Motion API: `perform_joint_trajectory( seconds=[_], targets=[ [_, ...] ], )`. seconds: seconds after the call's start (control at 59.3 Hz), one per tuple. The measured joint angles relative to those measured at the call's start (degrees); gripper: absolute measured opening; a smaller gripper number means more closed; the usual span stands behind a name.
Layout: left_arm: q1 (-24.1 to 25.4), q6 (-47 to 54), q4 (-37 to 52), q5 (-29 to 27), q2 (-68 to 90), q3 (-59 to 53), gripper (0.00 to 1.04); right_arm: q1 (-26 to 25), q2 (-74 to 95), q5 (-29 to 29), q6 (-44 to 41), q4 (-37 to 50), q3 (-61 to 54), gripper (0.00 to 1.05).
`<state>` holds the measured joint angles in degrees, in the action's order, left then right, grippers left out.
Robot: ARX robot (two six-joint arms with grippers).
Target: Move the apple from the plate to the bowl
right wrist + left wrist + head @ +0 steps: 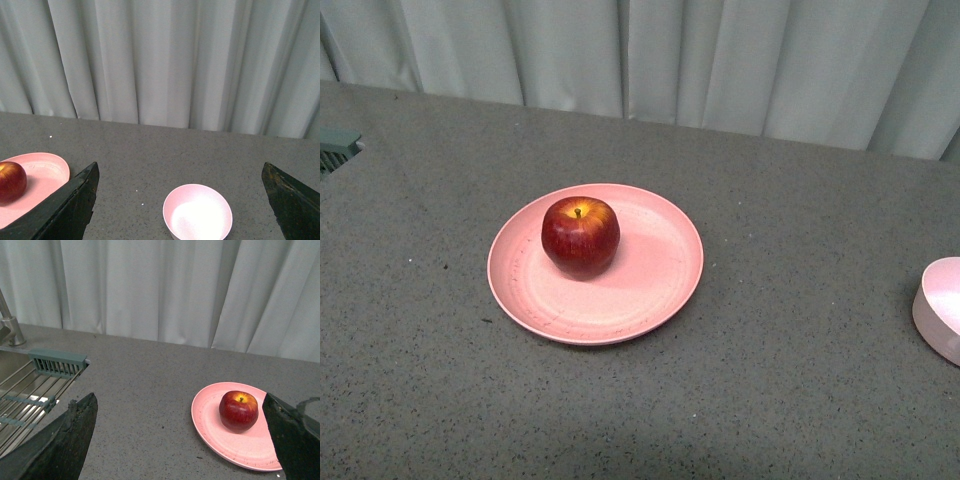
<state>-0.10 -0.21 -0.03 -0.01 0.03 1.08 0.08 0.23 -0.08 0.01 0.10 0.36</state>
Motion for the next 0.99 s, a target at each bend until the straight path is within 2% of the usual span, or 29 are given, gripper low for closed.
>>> perform_joint_trajectory(
  seconds=[0.994],
  targets=[
    [0.0,0.0,0.0,0.0,0.0,0.0,0.98,0.0,0.0,0.0,0.0,0.0,0.0,0.95]
  ],
)
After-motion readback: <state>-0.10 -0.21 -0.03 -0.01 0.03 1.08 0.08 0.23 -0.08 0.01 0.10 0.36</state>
